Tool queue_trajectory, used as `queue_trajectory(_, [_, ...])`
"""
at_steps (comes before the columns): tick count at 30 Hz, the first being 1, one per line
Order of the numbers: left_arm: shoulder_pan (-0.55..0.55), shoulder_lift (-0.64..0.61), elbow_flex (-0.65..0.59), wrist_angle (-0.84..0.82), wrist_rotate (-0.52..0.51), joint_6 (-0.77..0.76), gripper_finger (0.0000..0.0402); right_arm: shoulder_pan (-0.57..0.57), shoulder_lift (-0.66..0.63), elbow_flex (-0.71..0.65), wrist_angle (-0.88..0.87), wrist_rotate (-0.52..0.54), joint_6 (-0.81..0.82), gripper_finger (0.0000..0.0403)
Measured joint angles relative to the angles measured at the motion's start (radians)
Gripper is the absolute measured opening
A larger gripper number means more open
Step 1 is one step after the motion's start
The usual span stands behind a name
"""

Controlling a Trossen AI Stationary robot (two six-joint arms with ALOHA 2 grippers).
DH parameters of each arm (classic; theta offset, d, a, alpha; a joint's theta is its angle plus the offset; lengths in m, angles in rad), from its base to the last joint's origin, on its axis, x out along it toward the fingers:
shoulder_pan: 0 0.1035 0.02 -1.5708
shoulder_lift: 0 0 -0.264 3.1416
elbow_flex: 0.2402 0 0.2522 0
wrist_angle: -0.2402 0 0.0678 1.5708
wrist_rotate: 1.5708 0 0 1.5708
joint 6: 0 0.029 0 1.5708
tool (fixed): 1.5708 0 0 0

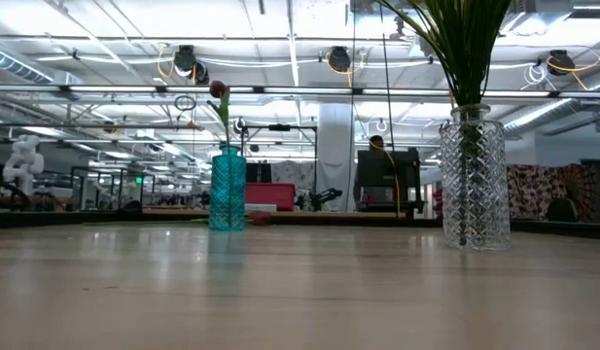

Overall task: Sort flowers into vase by color
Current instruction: Put the red tulip into the blue vase

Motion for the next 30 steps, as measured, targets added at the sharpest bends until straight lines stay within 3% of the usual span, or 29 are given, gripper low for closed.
queue_trajectory(6, [0.0, -0.063, 0.0, -0.075, -0.006, 0.0, 0.0008, 0.011, -0.069, 0.0, -0.048, 0.0, -0.008, 0.0189])
queue_trajectory(11, [0.0, -0.116, 0.0, -0.191, -0.12, 0.001, 0.0007, 0.046, -0.2, 0.0, -0.168, -0.002, 0.008, 0.0227])
queue_trajectory(18, [0.002, -0.136, 0.0, -0.27, -0.199, 0.003, 0.0006, 0.163, -0.394, 0.0, -0.412, 0.02, 0.059, 0.0223])
queue_trajectory(25, [0.071, -0.135, -0.036, -0.29, -0.263, 0.003, 0.0005, 0.286, -0.48, -0.004, -0.676, 0.058, 0.193, 0.0204])
queue_trajectory(30, [0.154, -0.122, -0.092, -0.23, -0.261, 0.004, 0.0005, 0.386, -0.557, -0.118, -0.685, 0.211, 0.251, 0.0192])
